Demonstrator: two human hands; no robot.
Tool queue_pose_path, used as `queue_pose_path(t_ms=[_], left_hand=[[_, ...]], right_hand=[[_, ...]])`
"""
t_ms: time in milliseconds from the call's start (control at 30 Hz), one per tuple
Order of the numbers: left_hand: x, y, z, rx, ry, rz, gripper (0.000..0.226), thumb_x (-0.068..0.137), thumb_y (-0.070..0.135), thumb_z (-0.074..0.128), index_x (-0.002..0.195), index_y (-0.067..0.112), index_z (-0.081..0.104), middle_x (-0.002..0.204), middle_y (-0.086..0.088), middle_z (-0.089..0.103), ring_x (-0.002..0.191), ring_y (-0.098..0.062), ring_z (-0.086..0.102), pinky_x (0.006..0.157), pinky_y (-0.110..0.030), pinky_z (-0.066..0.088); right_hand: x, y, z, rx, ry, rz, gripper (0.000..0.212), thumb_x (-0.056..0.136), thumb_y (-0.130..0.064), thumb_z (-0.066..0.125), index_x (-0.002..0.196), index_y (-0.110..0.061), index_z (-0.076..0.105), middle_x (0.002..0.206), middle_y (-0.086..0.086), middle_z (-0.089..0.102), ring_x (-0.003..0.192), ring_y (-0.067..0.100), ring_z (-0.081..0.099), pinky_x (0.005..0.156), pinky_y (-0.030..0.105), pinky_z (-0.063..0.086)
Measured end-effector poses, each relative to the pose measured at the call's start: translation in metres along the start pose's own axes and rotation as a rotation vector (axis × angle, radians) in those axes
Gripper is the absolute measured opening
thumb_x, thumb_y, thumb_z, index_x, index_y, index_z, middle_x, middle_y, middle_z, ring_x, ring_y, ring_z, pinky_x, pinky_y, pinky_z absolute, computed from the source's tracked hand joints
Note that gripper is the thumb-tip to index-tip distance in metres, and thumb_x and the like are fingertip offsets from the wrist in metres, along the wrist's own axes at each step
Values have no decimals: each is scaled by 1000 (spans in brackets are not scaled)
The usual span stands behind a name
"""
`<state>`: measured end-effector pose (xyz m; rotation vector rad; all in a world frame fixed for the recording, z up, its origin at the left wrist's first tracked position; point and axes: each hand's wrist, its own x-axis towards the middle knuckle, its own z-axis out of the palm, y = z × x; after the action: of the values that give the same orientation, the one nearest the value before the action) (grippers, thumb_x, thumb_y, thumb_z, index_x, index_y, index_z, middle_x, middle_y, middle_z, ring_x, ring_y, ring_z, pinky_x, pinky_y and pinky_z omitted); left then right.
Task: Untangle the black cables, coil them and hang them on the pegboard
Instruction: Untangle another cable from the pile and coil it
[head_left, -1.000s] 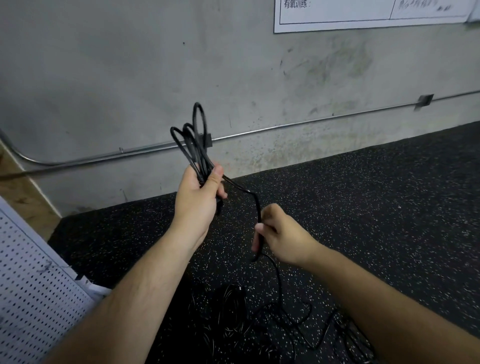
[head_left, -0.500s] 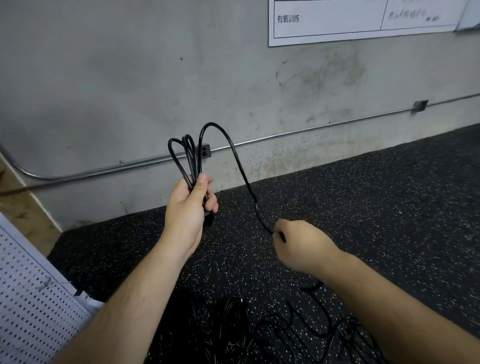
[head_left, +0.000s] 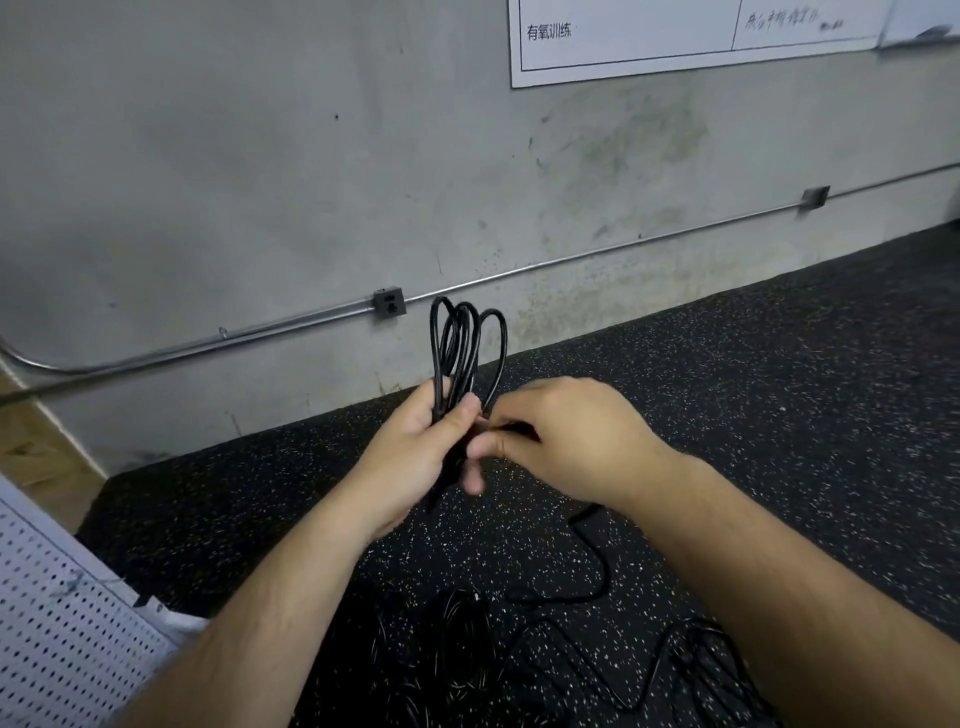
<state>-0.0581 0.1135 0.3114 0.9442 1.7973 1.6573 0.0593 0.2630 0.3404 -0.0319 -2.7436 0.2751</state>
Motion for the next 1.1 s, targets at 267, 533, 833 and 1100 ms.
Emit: queue_pose_path(t_ms=[267, 533, 833, 1100], left_hand=[[-3, 11, -14, -264, -145, -18, 13, 90, 23, 74, 85, 15, 65, 52, 1, 38, 40, -10, 31, 40, -21, 30], [0, 23, -23, -539, -19, 22, 38, 93, 15, 60, 56, 22, 59, 44, 10, 32, 37, -2, 27, 41, -19, 19], [-7, 7, -15, -416, -327, -110, 31, 89, 26, 78, 84, 8, 54, 50, 4, 35, 36, -7, 31, 39, -21, 29], [-11, 7, 4, -697, -693, -174, 30, 97, 34, 67, 91, 12, 48, 50, 6, 32, 35, -5, 29, 38, -17, 26]], right_hand=[[-9, 39, -14, 474, 123, 363, 45, 79, -63, 69, 88, -19, 60, 67, -7, 62, 58, 4, 58, 57, 20, 49], [-18, 46, 23, 1384, -298, 381, 11, 102, -15, 55, 102, -5, 53, 77, 7, 61, 83, 30, 63, 99, 58, 53], [6, 25, 4, 994, 389, 517, 13, 100, -27, 62, 105, -27, 74, 97, -4, 60, 79, 12, 61, 65, 30, 59], [14, 30, 20, 1377, 122, 531, 59, 97, -67, 46, 136, -22, 50, 122, 0, 70, 111, 15, 67, 104, 37, 48]])
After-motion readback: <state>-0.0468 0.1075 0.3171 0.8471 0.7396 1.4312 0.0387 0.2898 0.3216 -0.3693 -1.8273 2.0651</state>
